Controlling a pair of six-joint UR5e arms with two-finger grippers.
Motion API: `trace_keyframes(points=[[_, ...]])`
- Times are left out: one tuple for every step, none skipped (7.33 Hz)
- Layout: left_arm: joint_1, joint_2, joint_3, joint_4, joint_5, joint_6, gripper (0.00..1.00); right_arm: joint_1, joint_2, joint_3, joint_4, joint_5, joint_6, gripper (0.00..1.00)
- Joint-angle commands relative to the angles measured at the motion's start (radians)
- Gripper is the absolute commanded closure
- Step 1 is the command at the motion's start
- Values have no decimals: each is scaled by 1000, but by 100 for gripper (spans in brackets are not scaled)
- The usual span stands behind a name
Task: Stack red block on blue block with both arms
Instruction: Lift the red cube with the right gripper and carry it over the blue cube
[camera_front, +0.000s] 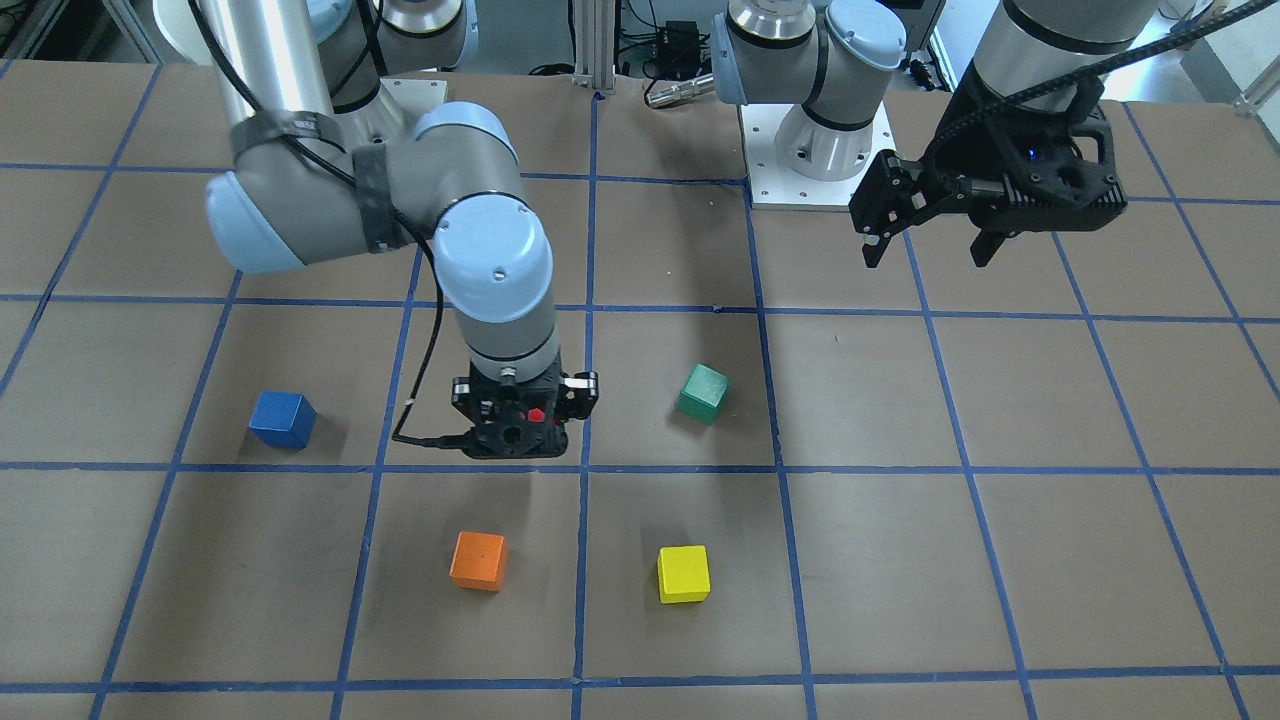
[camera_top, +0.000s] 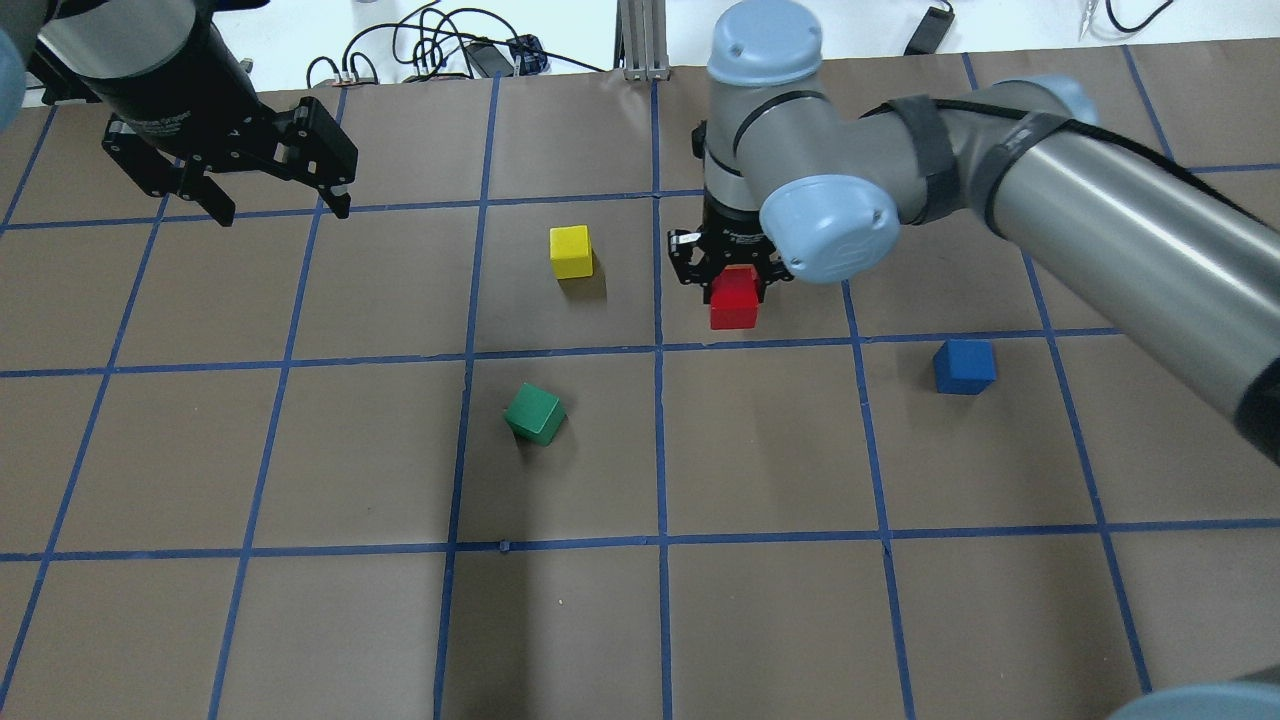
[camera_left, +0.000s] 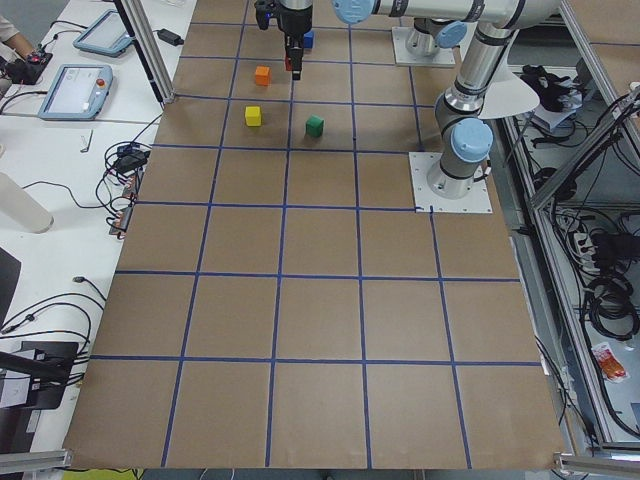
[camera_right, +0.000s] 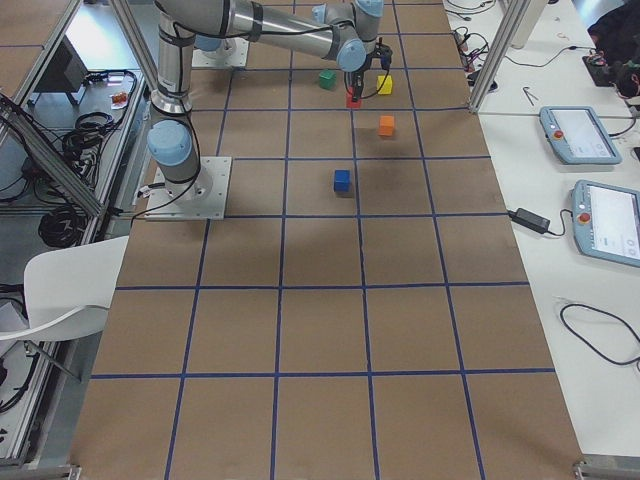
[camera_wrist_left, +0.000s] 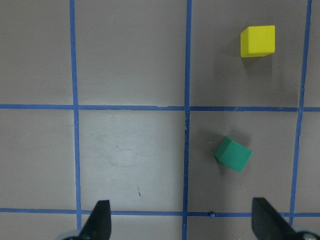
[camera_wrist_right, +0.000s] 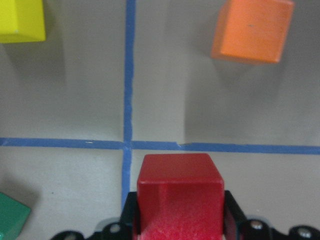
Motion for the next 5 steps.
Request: trace_keyframes(points=[[0, 0, -3, 1, -1, 0, 0, -144, -86, 19, 117, -41, -98, 100], [0, 0, -3, 1, -1, 0, 0, -199, -102, 43, 125, -77, -208, 100], [0, 0, -1, 1, -2, 0, 0, -255, -119, 75, 123, -95, -282, 100], [0, 0, -3, 1, -2, 0, 0, -304, -129, 117, 106, -97, -350, 100], [0, 0, -3, 1, -2, 0, 0, -351, -137, 149, 95, -97, -398, 100]])
